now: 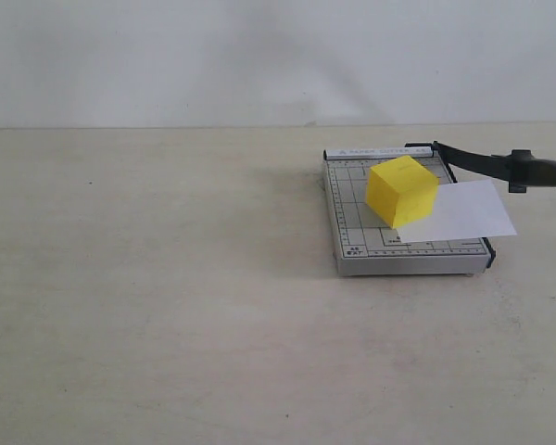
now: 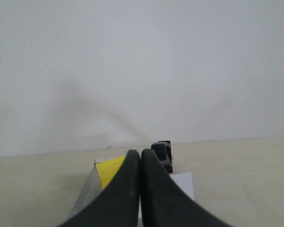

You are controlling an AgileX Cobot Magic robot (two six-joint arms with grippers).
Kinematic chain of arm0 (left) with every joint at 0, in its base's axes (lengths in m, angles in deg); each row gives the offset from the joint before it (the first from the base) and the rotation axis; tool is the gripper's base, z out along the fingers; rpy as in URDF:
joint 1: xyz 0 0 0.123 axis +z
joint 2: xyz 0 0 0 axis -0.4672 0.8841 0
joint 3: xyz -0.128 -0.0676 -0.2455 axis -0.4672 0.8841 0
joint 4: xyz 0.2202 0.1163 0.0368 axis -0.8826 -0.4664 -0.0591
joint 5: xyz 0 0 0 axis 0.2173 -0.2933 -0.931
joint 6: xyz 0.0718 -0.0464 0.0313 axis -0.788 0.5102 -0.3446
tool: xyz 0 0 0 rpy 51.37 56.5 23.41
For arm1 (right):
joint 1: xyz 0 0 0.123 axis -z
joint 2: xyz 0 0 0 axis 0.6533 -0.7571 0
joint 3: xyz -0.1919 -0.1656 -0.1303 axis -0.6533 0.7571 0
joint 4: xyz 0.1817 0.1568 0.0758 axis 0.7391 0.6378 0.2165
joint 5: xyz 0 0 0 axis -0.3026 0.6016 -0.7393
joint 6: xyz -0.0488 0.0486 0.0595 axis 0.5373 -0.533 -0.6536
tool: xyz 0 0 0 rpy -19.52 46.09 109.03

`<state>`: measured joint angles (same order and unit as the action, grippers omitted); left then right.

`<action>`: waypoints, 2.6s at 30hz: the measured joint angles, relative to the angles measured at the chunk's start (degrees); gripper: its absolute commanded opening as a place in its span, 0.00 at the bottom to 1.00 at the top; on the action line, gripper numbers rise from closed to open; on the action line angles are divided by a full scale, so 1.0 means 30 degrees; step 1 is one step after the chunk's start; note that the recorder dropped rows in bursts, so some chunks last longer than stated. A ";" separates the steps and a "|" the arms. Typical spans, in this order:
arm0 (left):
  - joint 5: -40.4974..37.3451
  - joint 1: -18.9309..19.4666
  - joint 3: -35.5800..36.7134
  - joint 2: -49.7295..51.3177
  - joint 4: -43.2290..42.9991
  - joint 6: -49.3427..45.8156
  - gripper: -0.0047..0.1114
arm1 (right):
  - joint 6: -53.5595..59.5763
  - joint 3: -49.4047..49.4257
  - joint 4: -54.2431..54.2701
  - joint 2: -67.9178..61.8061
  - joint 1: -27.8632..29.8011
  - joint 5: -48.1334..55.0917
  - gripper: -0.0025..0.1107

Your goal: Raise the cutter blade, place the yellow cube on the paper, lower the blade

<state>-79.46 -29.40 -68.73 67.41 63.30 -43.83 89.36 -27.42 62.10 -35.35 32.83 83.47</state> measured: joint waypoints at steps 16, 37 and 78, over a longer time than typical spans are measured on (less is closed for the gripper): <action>0.0000 0.0089 0.0000 0.0000 0.0084 -0.0486 0.14 | -0.5268 -0.1479 0.0673 0.0000 0.0000 0.3118 0.62; 0.0000 0.0089 0.0000 0.0000 0.0084 -0.0486 0.14 | -0.0668 -2.1374 -0.4963 -2.2191 0.0000 2.0021 0.58; 0.0000 0.0089 0.0000 0.0000 0.0136 -0.0486 0.14 | 0.0871 -2.5111 -0.5780 -3.1256 0.0000 2.0878 0.33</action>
<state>-79.46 -29.13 -68.73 67.41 63.71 -45.28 91.97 -102.76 44.76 -129.11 32.83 146.11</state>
